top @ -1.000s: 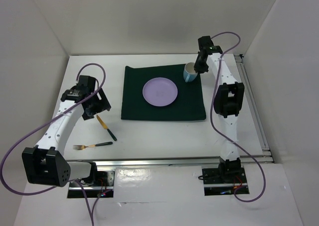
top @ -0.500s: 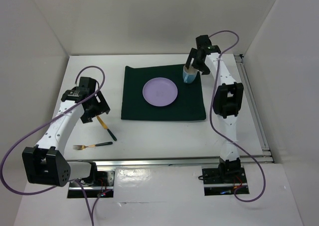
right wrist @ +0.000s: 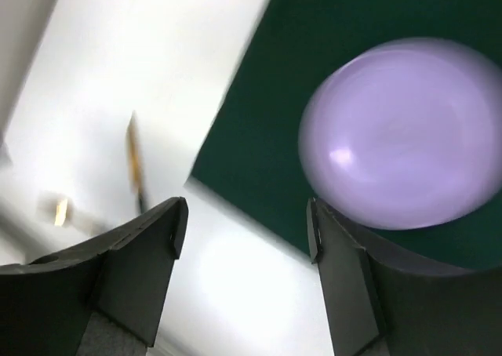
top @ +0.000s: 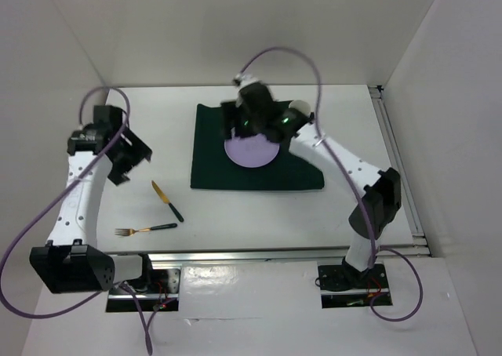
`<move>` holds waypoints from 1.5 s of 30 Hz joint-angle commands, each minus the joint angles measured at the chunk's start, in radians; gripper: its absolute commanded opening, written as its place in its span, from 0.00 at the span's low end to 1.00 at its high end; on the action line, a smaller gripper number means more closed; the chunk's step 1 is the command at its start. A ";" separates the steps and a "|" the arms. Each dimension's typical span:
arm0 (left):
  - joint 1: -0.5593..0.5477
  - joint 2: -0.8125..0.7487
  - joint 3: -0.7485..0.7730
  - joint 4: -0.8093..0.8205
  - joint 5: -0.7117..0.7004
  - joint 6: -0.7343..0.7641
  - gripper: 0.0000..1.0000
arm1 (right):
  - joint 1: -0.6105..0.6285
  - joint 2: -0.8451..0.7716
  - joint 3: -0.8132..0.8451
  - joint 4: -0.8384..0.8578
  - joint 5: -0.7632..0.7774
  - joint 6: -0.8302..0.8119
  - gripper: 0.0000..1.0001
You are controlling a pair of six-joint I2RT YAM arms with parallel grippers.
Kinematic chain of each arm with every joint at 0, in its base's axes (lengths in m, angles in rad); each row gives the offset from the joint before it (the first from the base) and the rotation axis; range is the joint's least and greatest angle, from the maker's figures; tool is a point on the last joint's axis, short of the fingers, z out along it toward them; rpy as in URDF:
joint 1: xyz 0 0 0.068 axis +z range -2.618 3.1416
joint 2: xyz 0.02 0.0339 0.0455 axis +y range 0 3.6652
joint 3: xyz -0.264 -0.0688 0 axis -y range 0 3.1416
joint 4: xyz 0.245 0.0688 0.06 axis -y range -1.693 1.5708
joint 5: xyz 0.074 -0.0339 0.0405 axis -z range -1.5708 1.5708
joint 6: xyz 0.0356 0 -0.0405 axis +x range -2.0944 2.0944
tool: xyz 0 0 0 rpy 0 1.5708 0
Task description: Set the dinner table for one person
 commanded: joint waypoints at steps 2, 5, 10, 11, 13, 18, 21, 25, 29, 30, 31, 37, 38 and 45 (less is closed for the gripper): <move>0.098 0.131 0.390 -0.048 -0.028 0.054 0.90 | 0.168 0.011 -0.239 0.189 -0.092 -0.024 0.71; 0.162 0.192 0.564 -0.111 0.014 0.076 0.90 | 0.294 0.068 -0.259 0.216 -0.081 -0.014 0.69; 0.210 0.157 0.545 -0.076 0.103 0.087 0.90 | 0.449 0.270 -0.116 0.237 -0.024 -0.045 0.69; 0.210 0.146 0.510 -0.076 0.125 0.096 0.89 | 0.460 0.333 -0.087 0.228 -0.024 -0.045 0.69; 0.219 0.122 0.478 -0.067 0.136 0.096 0.89 | 0.484 0.388 -0.012 0.228 -0.024 -0.056 0.69; 0.229 0.080 0.396 -0.056 0.136 0.125 0.89 | 0.521 0.552 0.144 0.202 0.000 -0.086 0.70; 0.238 0.059 0.386 -0.056 0.136 0.134 0.89 | 0.540 0.627 0.212 0.162 0.061 -0.096 0.70; 0.247 0.048 0.386 -0.056 0.136 0.143 0.89 | 0.558 0.685 0.246 0.135 0.129 -0.106 0.64; 0.247 0.039 0.376 -0.047 0.116 0.143 0.89 | 0.558 0.709 0.246 0.102 0.181 -0.106 0.47; 0.247 0.039 0.376 -0.047 0.116 0.143 0.89 | 0.558 0.709 0.235 0.102 0.191 -0.106 0.42; 0.247 0.039 0.366 -0.047 0.116 0.143 0.89 | 0.567 0.709 0.224 0.102 0.201 -0.106 0.37; 0.247 0.021 0.332 -0.027 0.136 0.143 0.89 | 0.567 0.643 0.224 0.107 0.205 -0.106 0.00; 0.256 0.021 0.315 -0.027 0.136 0.143 0.89 | 0.567 0.626 0.224 0.107 0.194 -0.106 0.00; 0.256 -0.064 0.146 -0.018 0.125 0.113 0.89 | 0.469 0.453 0.226 0.041 0.165 -0.057 0.00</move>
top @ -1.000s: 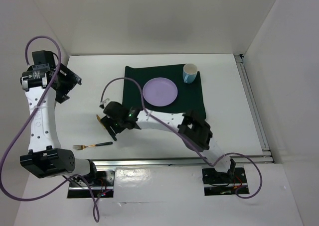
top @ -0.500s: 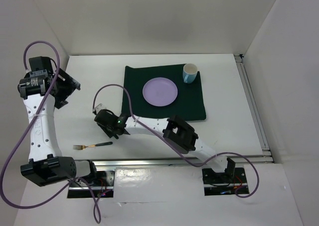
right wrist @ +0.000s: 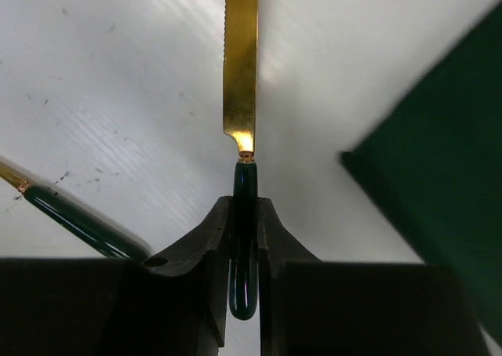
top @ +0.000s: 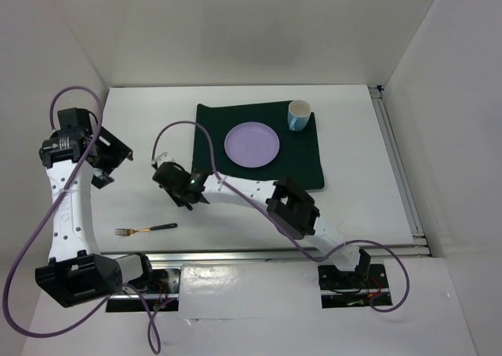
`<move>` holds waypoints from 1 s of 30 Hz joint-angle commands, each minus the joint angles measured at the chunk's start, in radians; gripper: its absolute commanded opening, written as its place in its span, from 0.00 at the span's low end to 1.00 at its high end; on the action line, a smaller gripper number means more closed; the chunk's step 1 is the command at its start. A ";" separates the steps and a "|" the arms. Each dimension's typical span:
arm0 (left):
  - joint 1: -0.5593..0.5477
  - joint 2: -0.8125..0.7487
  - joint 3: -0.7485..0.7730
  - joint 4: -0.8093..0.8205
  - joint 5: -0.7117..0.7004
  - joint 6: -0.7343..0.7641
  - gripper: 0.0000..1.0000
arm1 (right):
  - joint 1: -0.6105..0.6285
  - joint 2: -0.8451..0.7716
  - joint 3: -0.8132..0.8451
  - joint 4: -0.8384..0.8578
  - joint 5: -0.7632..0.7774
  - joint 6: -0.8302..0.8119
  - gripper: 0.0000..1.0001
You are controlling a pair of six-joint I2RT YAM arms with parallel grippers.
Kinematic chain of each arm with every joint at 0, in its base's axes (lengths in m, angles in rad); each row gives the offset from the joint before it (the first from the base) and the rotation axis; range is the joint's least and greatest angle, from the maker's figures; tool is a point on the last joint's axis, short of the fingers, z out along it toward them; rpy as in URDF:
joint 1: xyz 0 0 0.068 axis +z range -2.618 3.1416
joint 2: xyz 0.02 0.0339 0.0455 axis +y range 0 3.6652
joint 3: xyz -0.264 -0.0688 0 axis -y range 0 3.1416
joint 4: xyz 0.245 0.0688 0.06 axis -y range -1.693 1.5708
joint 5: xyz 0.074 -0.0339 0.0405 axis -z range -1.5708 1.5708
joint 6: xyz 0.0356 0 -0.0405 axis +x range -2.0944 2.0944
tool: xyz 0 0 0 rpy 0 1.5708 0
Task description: Set the dinner table for one person
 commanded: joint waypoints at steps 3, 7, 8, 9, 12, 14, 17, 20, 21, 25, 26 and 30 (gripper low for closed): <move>0.006 -0.101 -0.132 0.024 -0.005 -0.035 0.94 | -0.123 -0.326 -0.144 -0.038 0.005 0.062 0.00; 0.006 -0.137 -0.221 0.051 -0.005 -0.057 0.98 | -0.218 -0.508 -0.321 -0.032 0.005 0.117 0.00; 0.006 -0.137 -0.242 0.063 -0.005 -0.066 0.97 | -0.241 -0.537 -0.343 -0.047 0.005 0.144 0.00; 0.006 -0.137 -0.299 0.073 0.008 -0.066 0.97 | -0.286 -0.597 -0.391 -0.068 0.017 0.157 0.00; -0.006 -0.157 -0.441 0.128 0.080 -0.112 0.94 | -0.389 -0.714 -0.512 -0.101 0.031 0.215 0.00; -0.006 -0.166 -0.507 0.166 0.132 -0.156 0.93 | -0.443 -0.765 -0.580 -0.110 0.019 0.250 0.00; -0.027 -0.137 -0.581 0.197 0.143 -0.213 0.93 | -0.551 -0.852 -0.714 -0.128 -0.041 0.273 0.00; -0.079 -0.106 -0.604 0.197 0.134 -0.271 0.93 | -0.659 -0.929 -0.840 -0.115 -0.110 0.274 0.00; -0.092 -0.088 -0.627 0.197 0.134 -0.285 0.93 | -0.685 -0.959 -0.869 -0.096 -0.129 0.274 0.00; -0.101 -0.056 -0.666 0.217 0.134 -0.323 0.92 | -0.823 -0.981 -0.959 -0.073 -0.213 0.228 0.00; -0.101 -0.055 -0.666 0.229 0.134 -0.324 0.92 | -0.839 -0.972 -0.972 -0.063 -0.227 0.228 0.00; -0.101 -0.013 -0.675 0.260 0.116 -0.347 0.92 | -0.907 -0.924 -0.984 -0.021 -0.277 0.143 0.00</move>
